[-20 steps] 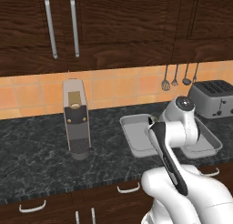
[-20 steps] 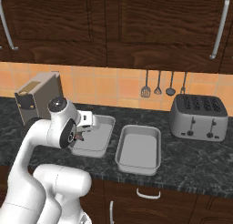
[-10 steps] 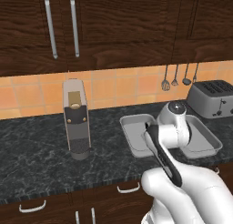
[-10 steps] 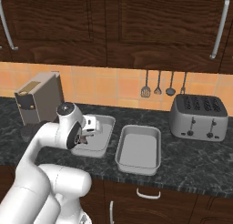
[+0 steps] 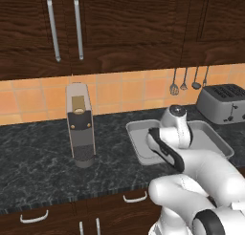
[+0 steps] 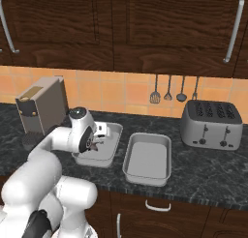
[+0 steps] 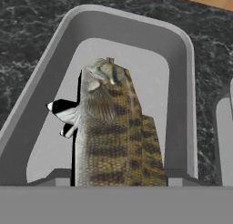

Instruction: Place one corn and one fish in each tupperware on the nearby counter, to pack two identical lunches.

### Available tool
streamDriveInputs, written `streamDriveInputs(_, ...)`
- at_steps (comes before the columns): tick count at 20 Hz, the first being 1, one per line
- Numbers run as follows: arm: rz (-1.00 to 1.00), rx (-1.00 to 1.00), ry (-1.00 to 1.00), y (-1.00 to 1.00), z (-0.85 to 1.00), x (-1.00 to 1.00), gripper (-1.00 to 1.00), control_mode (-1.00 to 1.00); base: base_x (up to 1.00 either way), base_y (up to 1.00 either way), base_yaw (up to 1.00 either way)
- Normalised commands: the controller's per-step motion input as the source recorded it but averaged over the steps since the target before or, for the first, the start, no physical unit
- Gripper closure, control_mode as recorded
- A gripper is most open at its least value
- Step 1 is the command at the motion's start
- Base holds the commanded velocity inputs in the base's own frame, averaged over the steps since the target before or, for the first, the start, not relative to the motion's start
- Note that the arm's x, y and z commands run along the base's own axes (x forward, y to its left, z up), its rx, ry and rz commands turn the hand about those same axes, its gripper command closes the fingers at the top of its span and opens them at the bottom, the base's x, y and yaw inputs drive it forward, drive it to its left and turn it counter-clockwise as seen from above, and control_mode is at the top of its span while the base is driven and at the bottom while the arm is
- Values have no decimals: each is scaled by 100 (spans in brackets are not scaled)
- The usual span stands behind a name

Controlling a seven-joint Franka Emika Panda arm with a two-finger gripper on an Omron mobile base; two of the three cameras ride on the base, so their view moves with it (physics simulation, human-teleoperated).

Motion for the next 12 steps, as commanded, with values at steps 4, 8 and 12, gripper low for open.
streamDriveInputs(4, 0, 0, 7, 0, -34, 43, 100, -100, 0, 0, 0)
streamDriveInputs(8, 0, 0, 2, 0, -41, 33, 100, -100, 0, 0, 0)
streamDriveInputs(12, 0, 0, 1, 0, -41, 30, 100, -100, 0, 0, 0)
